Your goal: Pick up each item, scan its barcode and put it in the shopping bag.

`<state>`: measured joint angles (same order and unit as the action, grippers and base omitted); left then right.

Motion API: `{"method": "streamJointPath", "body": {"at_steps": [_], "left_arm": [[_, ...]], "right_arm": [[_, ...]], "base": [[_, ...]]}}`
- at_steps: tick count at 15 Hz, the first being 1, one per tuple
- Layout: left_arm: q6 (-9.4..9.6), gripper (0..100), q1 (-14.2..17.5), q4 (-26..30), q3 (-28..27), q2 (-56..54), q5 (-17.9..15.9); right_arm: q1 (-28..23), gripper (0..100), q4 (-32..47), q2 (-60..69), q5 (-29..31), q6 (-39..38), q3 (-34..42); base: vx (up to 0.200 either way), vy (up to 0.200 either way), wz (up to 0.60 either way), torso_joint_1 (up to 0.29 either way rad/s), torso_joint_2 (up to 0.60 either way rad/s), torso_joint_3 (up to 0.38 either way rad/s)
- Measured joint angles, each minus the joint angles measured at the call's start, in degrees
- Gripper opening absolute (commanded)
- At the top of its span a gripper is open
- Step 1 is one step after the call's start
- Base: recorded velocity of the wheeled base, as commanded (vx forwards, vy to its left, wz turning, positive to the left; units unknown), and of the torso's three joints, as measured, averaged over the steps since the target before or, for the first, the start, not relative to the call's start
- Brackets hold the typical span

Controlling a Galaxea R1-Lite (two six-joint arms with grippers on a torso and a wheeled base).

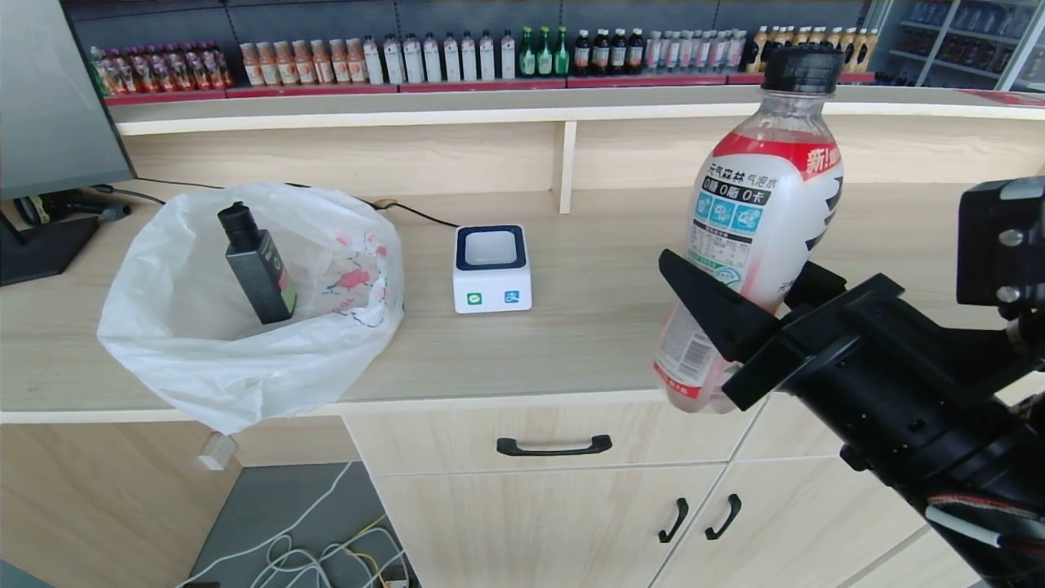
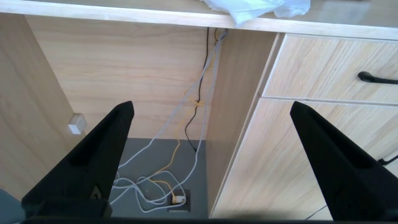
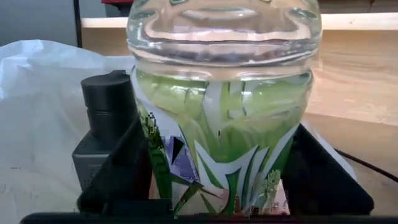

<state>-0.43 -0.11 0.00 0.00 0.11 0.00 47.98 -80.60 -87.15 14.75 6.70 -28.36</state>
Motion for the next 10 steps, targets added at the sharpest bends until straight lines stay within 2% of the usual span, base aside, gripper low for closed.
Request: {"method": "streamJointPath", "body": {"at_steps": [10], "left_arm": [[-0.15,100,0.1,0.0,0.0,0.0,0.0]], "right_arm": [[-0.2,0,-3.3,0.3,-0.5,-5.2,0.2]], "base": [[0.0,0.2,0.0,0.008,0.0,0.001]]}}
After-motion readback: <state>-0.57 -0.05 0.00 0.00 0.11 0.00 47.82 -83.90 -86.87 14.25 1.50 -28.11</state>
